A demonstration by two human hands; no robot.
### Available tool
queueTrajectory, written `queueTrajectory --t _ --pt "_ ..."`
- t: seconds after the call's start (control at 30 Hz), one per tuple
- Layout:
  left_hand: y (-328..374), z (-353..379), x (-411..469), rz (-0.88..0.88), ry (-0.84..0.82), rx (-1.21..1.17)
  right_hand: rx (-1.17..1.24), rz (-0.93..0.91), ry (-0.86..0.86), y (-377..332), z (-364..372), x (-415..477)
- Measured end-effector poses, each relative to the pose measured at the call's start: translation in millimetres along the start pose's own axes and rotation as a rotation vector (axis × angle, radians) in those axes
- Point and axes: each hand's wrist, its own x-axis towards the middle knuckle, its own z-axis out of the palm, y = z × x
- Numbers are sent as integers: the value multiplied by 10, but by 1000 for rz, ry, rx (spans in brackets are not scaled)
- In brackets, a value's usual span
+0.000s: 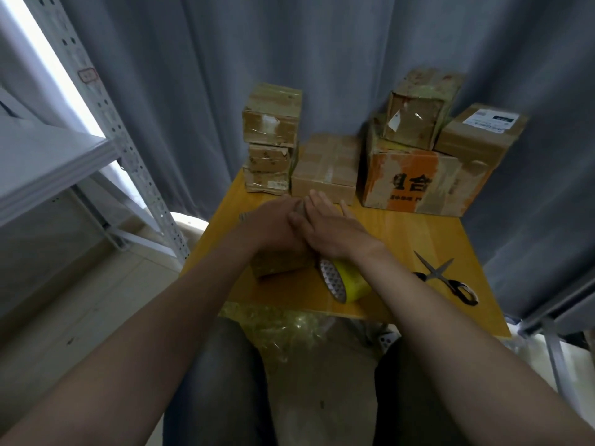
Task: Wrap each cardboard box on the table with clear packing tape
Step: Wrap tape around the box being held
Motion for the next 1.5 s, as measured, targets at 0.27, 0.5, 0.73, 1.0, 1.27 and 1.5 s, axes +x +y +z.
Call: queueTrajectory --t 0.27,0.5,0.73,1.0,1.27,1.5 --pt "0 22 -17 10 54 -97 41 37 5 -33 -98 222" --pt "46 -33 19 -58 3 28 97 -64 12 96 116 -424" --pt "124 -166 92 -165 -41 -136 565 -34 277 217 256 -877" --pt "-51 -325 223 -269 -453 -420 1125 9 432 173 64 -1214" --pt "125 -412 206 -101 -74 -98 1099 -70 518 203 229 -898" --pt "238 -20 21 -38 -145 66 982 -15 570 172 179 -540"
